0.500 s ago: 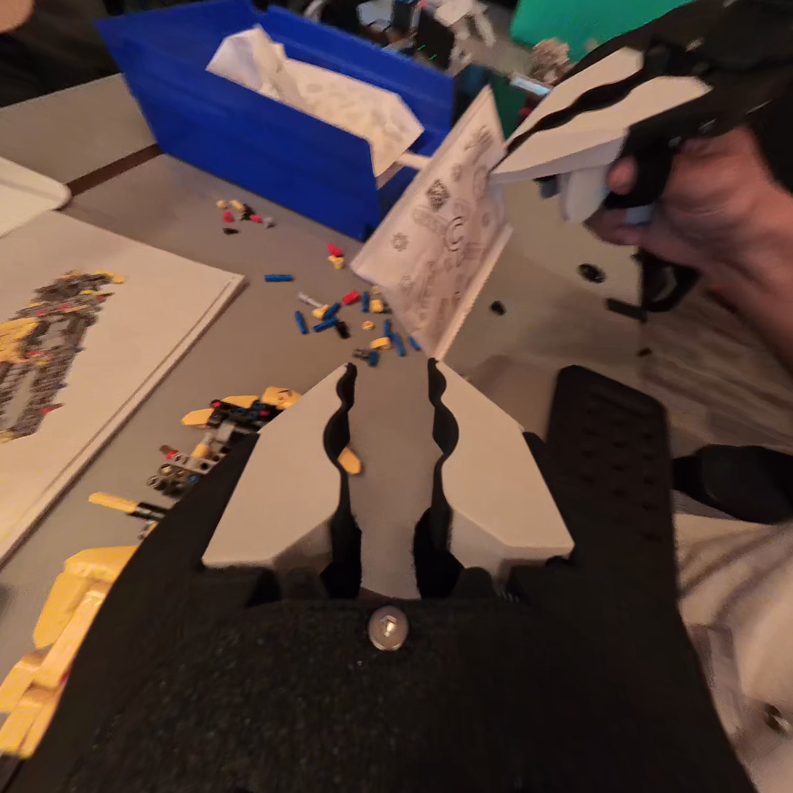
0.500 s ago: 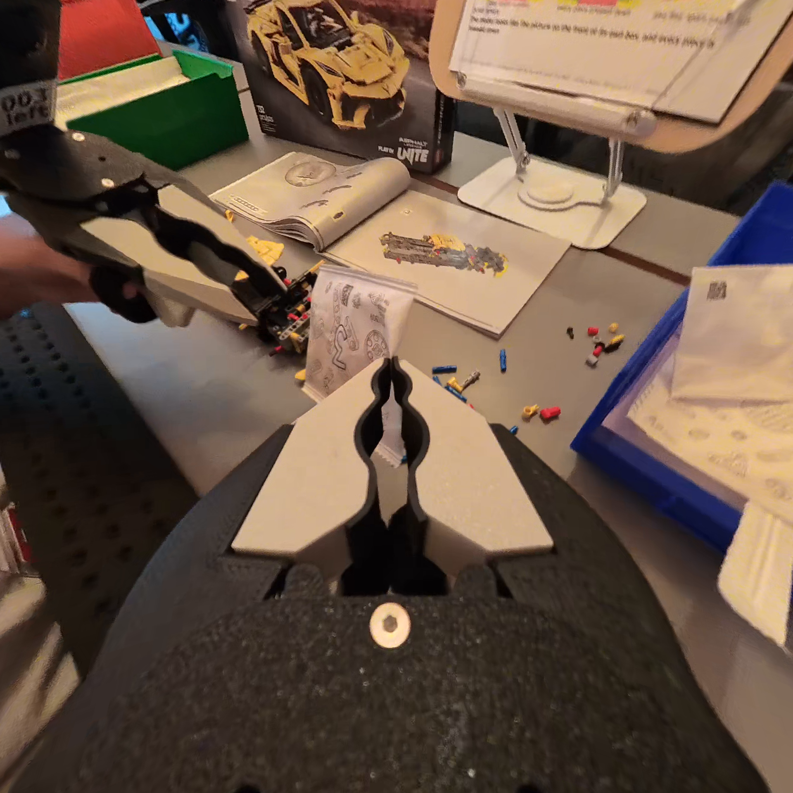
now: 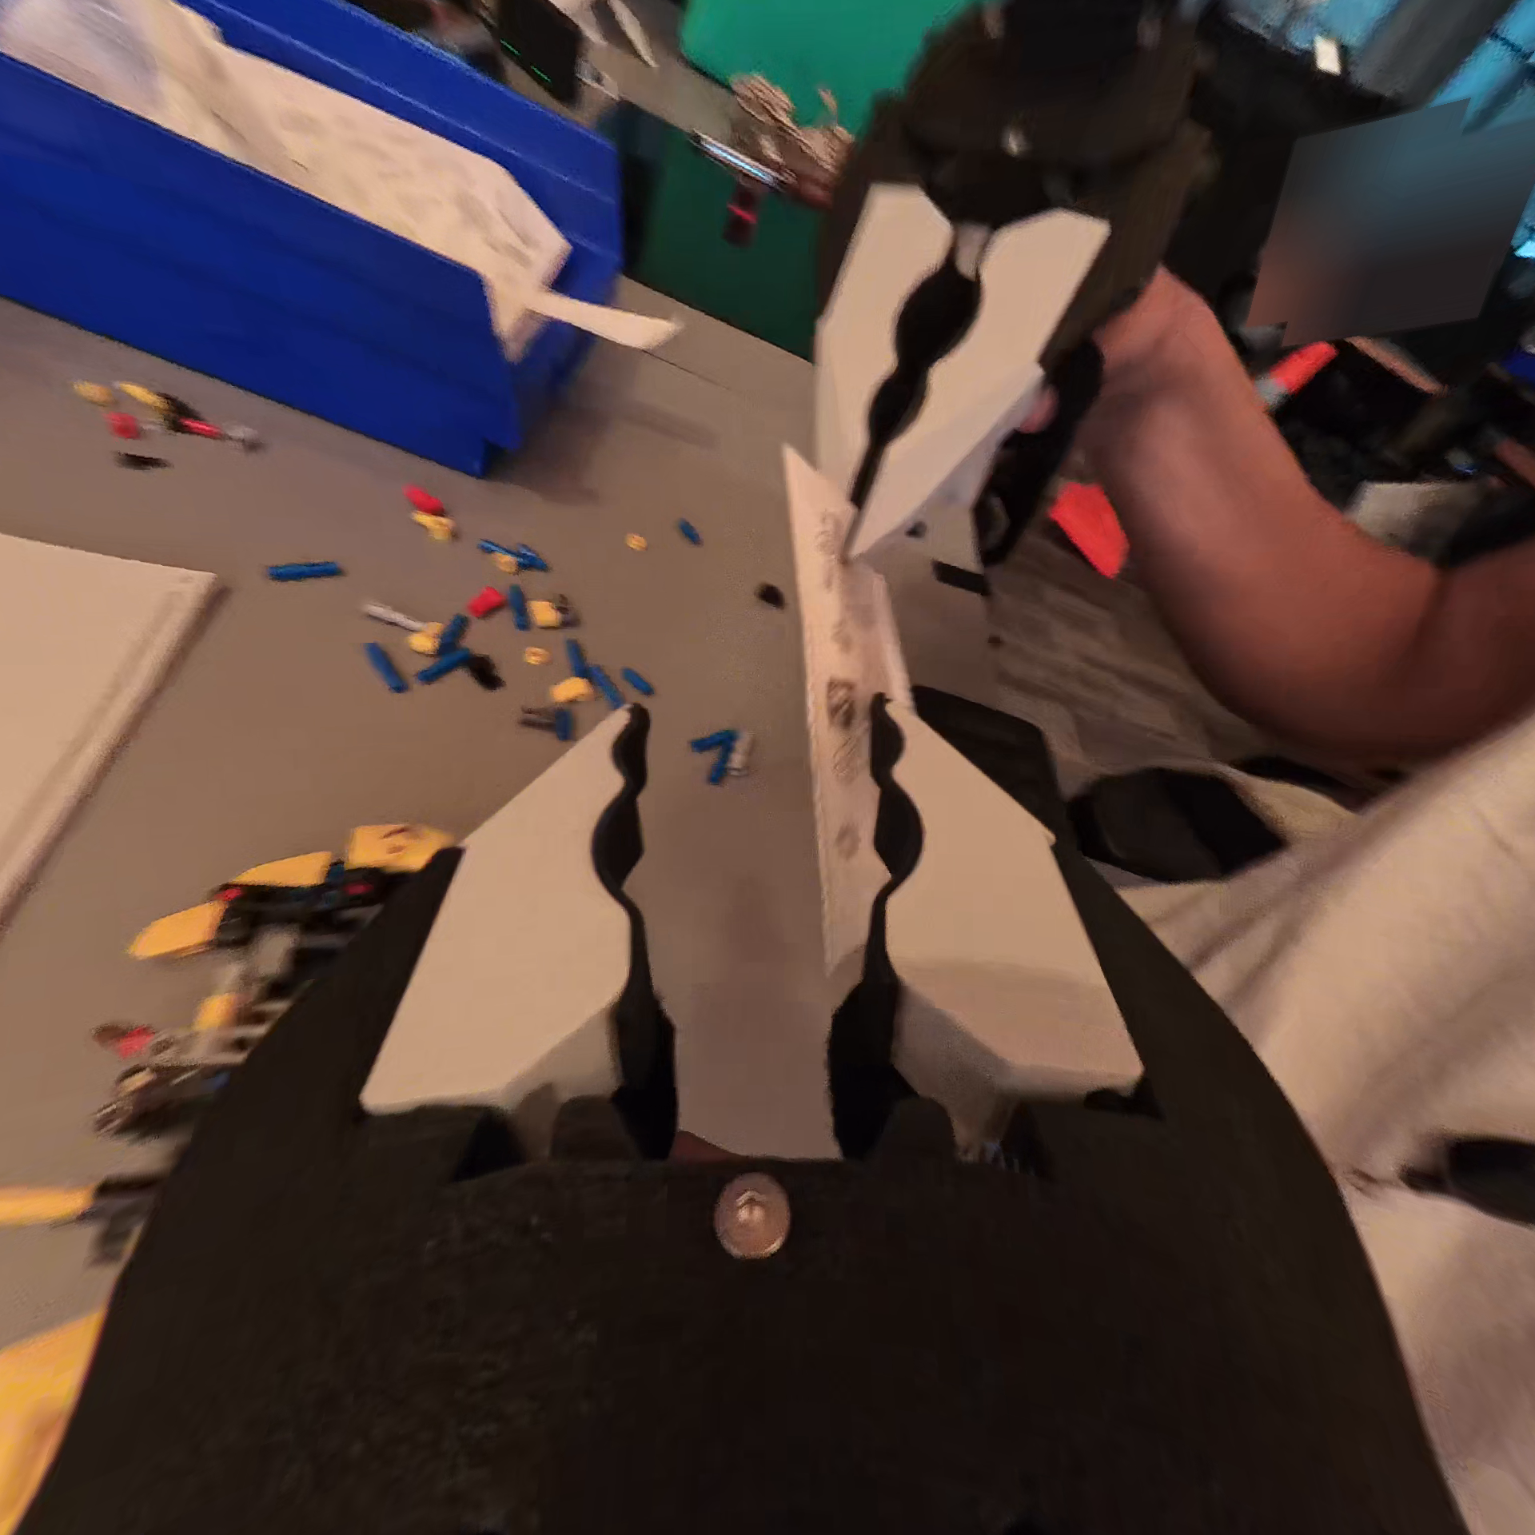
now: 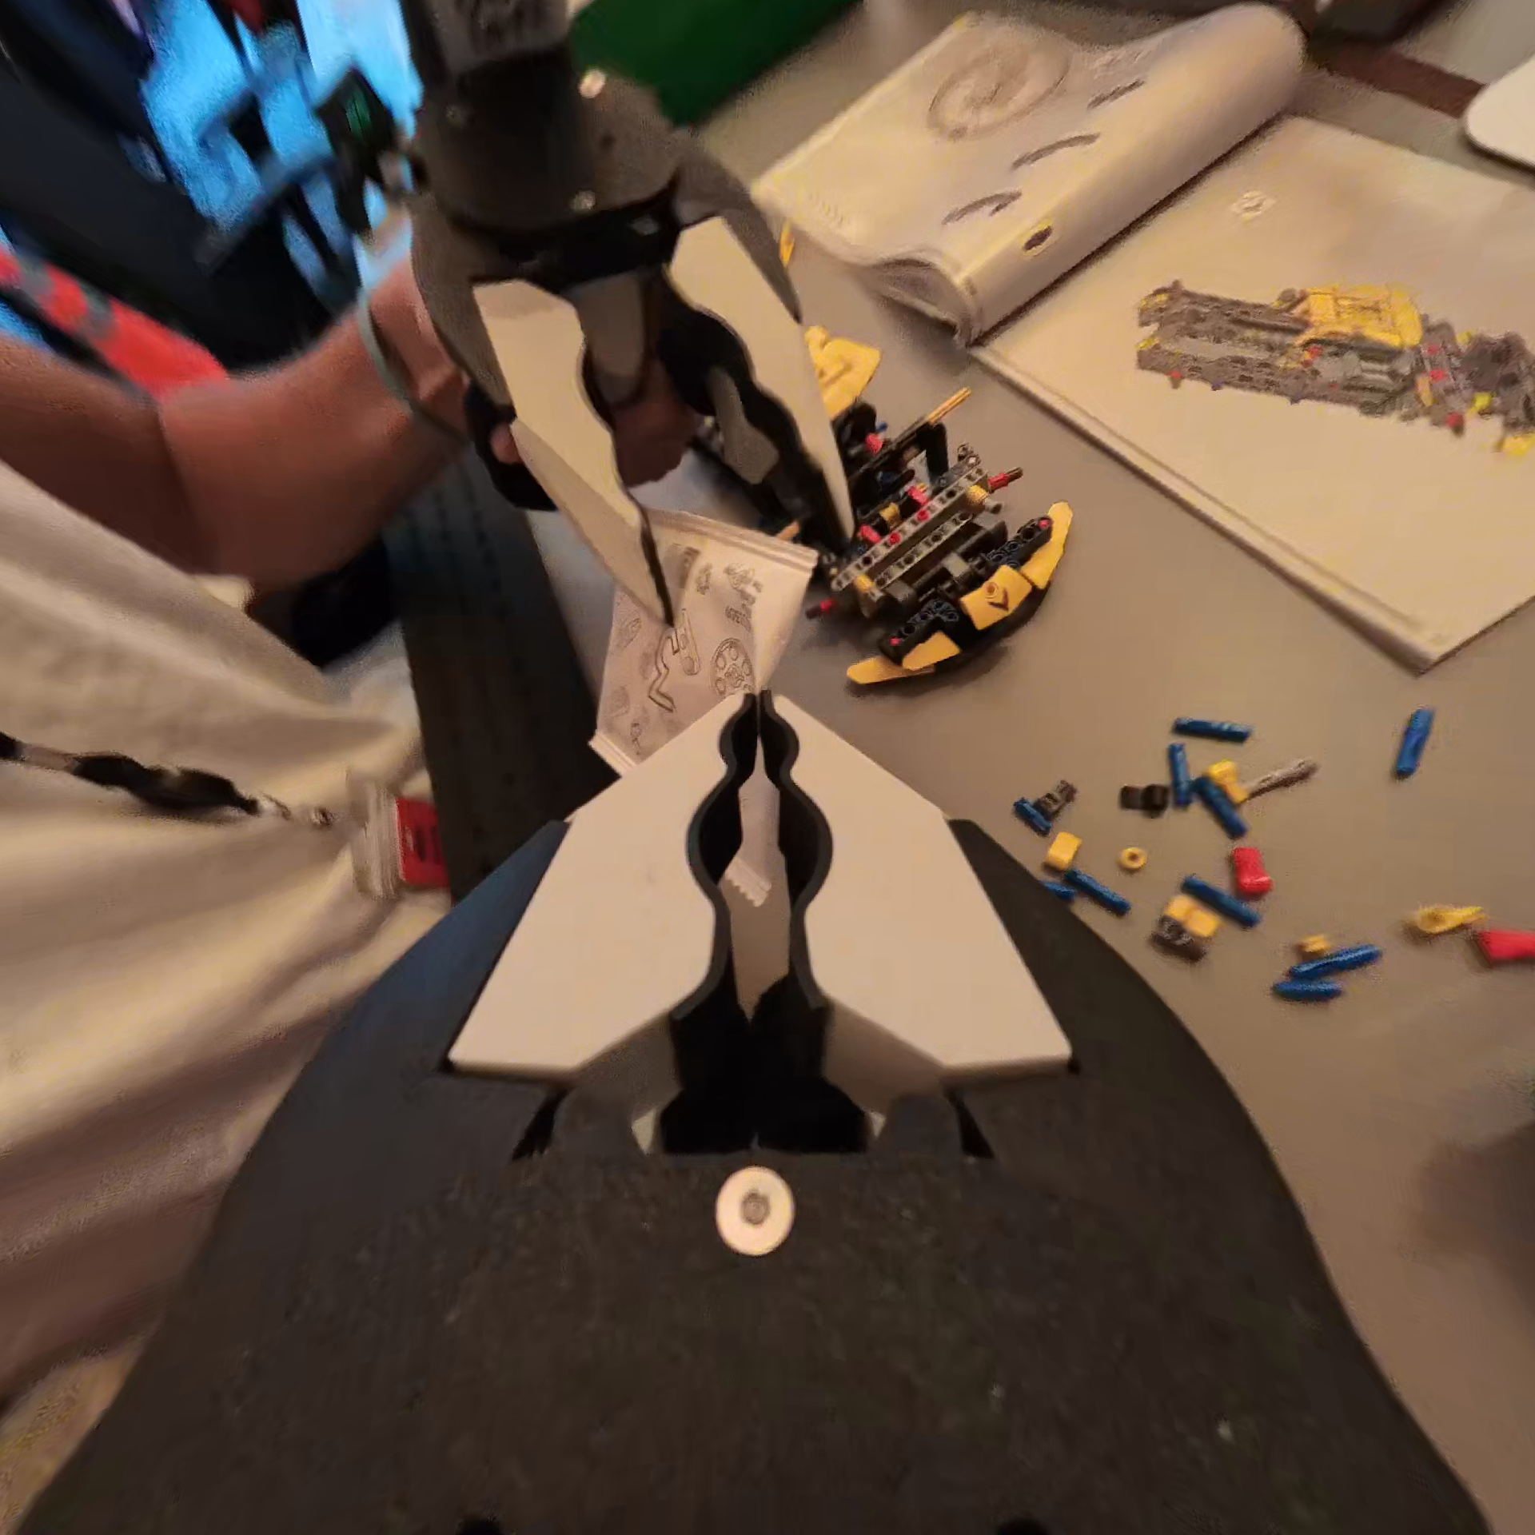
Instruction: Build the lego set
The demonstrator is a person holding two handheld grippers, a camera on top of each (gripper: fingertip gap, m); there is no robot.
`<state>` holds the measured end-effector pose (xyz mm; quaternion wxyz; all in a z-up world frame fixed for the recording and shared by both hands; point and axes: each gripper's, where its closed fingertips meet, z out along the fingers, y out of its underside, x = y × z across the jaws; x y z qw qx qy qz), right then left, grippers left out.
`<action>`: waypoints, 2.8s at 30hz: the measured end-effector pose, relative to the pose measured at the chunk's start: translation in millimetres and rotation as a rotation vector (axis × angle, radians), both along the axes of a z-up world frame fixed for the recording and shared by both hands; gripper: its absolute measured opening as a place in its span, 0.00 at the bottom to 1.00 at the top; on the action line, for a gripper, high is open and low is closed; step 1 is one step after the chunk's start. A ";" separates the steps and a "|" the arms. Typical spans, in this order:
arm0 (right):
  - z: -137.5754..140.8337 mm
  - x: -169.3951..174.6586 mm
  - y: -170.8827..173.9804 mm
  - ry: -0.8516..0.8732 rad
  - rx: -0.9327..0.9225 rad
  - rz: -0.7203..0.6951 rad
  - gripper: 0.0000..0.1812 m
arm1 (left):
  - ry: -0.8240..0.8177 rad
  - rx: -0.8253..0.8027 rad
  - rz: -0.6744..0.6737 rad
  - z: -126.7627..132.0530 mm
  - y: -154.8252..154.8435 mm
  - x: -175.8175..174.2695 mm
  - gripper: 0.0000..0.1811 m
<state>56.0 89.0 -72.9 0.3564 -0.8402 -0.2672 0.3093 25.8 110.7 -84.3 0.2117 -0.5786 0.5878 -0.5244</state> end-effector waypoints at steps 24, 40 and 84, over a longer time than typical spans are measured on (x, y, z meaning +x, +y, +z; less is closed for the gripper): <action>27.2 2.0 -12.4 0.275 0.118 -0.323 0.02 | -0.433 -0.308 0.206 40.7 7.4 -17.1 0.18; 24.9 -18.1 -9.2 -0.276 -0.016 0.116 0.02 | -0.084 0.321 -0.473 42.9 -21.7 10.7 0.12; 32.5 -16.7 19.2 0.319 0.146 -0.181 0.00 | -0.136 0.228 -0.385 46.4 -13.4 14.1 0.00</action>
